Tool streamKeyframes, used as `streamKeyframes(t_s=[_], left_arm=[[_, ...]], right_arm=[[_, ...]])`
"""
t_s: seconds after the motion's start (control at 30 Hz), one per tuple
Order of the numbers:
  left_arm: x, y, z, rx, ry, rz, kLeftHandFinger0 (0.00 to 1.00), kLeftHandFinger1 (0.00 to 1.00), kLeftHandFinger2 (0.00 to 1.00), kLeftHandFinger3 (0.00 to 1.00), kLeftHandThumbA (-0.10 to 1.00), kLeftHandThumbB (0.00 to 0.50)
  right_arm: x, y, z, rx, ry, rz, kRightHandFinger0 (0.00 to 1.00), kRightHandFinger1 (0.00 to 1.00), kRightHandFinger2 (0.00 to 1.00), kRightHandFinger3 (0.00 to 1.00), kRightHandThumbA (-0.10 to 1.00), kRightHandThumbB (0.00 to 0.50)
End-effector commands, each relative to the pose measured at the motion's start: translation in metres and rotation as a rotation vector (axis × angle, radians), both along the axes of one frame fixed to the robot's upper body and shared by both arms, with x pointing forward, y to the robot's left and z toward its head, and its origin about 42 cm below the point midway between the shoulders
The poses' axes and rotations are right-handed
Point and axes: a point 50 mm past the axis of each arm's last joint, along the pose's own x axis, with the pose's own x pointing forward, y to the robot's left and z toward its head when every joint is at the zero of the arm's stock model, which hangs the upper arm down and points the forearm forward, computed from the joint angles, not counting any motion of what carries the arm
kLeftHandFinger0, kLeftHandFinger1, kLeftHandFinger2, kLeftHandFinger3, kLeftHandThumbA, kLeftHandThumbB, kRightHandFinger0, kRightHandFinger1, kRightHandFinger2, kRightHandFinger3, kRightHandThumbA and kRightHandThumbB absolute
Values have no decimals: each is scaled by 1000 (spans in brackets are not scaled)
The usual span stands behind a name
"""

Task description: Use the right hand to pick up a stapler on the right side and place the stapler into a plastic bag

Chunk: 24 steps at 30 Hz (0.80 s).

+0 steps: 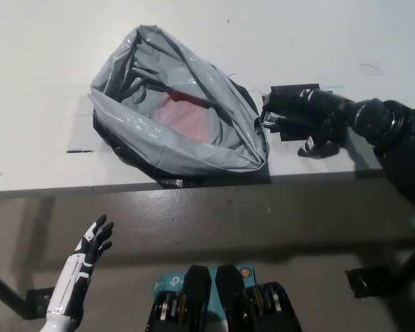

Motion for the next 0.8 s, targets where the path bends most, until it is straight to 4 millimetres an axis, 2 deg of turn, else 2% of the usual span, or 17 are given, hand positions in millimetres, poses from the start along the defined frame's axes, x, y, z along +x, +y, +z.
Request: streamKeyframes(t_s=[0.0,0.13,0.2,0.23,0.27,0.3,0.33,0.37,0.43,0.47,0.5,0.6,0.67,0.7,0.77], left_arm=[[1,4,12,15,-71,-21,1000,1000,1000,1000,1000,235],[1,3,13,32,-75,-18,1000,1000,1000,1000,1000,232],[1,3,12,30,-72,-17,1000,1000,1000,1000,1000,234],[1,3,11,32,-69,-16,1000,1000,1000,1000,1000,238],[1,3,11,40,-72,-14,1000,1000,1000,1000,1000,238],[2,3,12,47,-76,-14,1000,1000,1000,1000,1000,229],[3,3,13,56,-79,-16,1000,1000,1000,1000,1000,225],[4,3,14,65,-78,-19,1000,1000,1000,1000,1000,219],[5,4,16,95,-77,-19,1000,1000,1000,1000,1000,203],[5,4,17,113,-76,-17,1000,1000,1000,1000,1000,176],[5,4,17,118,-73,-17,1000,1000,1000,1000,1000,168],[5,1,17,146,-66,-9,1000,1000,1000,1000,729,116],[5,0,18,146,-62,-1,1000,1000,1000,1000,547,100],[5,0,19,145,-62,1,1000,1000,1000,1000,536,99],[5,0,19,153,-59,8,1000,1000,1000,1000,431,95]], right_arm=[[10,9,23,-53,-72,55,1000,1000,1000,1000,1000,493],[10,5,17,-74,-81,29,1000,1000,1000,1000,1000,477],[11,1,15,-111,-164,5,1000,1000,1000,1000,1000,465],[11,-2,13,-93,-223,-11,898,955,941,958,965,443],[10,-4,12,-59,-294,-31,513,527,598,644,879,432],[10,-6,12,-55,-358,-40,121,197,281,311,781,358],[9,-7,12,-49,-431,-45,5,136,320,321,699,334],[8,-8,13,-17,-455,-48,1,151,359,351,655,300],[8,-8,16,17,-484,-43,24,218,447,453,649,282],[8,-7,17,19,-501,-37,53,243,477,496,678,286],[7,-7,17,23,-506,-34,55,247,477,496,687,293],[5,-10,17,49,-525,-27,58,252,489,518,690,298],[5,-13,19,78,-543,-34,43,235,464,499,685,298],[6,-13,20,89,-551,-35,27,224,457,486,682,299],[6,-15,20,103,-547,-52,11,215,451,487,680,294]])
